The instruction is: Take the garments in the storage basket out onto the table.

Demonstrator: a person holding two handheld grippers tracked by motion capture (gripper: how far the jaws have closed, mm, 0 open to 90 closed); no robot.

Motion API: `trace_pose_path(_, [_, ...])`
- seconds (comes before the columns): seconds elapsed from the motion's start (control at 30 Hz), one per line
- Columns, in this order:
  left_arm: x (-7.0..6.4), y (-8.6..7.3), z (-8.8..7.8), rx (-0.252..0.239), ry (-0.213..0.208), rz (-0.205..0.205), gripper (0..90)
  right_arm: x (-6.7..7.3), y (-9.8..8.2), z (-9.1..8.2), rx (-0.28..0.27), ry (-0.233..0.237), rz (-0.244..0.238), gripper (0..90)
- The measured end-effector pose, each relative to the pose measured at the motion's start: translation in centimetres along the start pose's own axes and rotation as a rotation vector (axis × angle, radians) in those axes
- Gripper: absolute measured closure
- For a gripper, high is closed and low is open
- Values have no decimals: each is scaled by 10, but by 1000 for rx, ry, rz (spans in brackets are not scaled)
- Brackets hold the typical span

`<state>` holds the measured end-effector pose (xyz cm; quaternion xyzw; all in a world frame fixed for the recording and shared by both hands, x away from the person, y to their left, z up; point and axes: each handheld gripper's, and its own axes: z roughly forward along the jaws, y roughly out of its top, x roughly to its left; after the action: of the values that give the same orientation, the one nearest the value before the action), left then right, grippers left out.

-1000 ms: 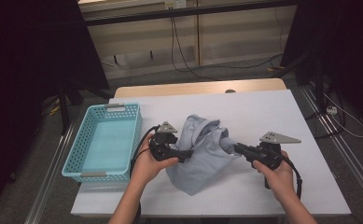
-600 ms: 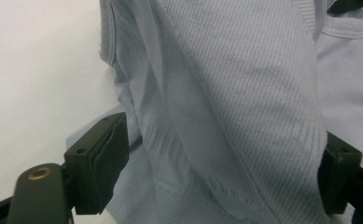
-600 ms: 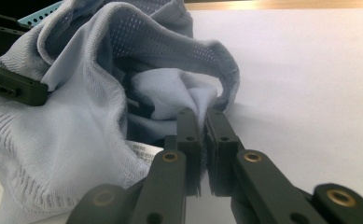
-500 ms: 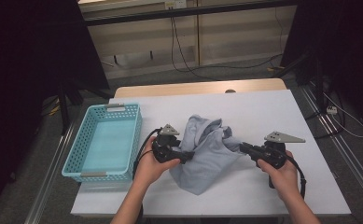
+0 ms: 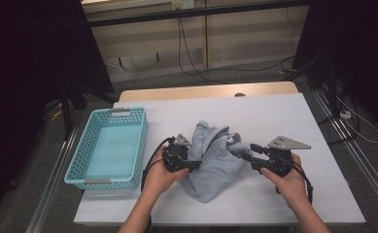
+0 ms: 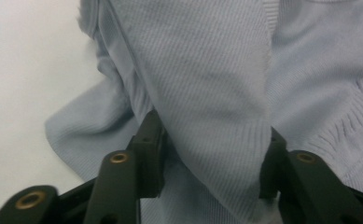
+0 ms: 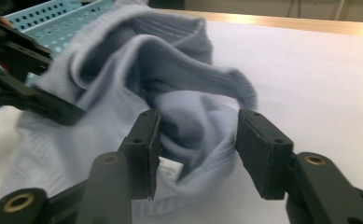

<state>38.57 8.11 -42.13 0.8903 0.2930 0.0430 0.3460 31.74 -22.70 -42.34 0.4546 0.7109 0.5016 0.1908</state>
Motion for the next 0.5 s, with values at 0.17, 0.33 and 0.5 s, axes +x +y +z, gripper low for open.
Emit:
trace_pose_path(0.17, [-1, -3, 5, 17, 6, 4, 603, 11, 2, 8, 2, 28, -24, 430])
trace_pose_path(0.33, [-2, -5, 7, 21, 10, 12, 615, 19, 4, 14, -10, 34, -37, 392])
trace_pose_path(0.5, [-3, -5, 8, 20, 16, 12, 624, 22, 8, 15, -21, 44, -38, 353])
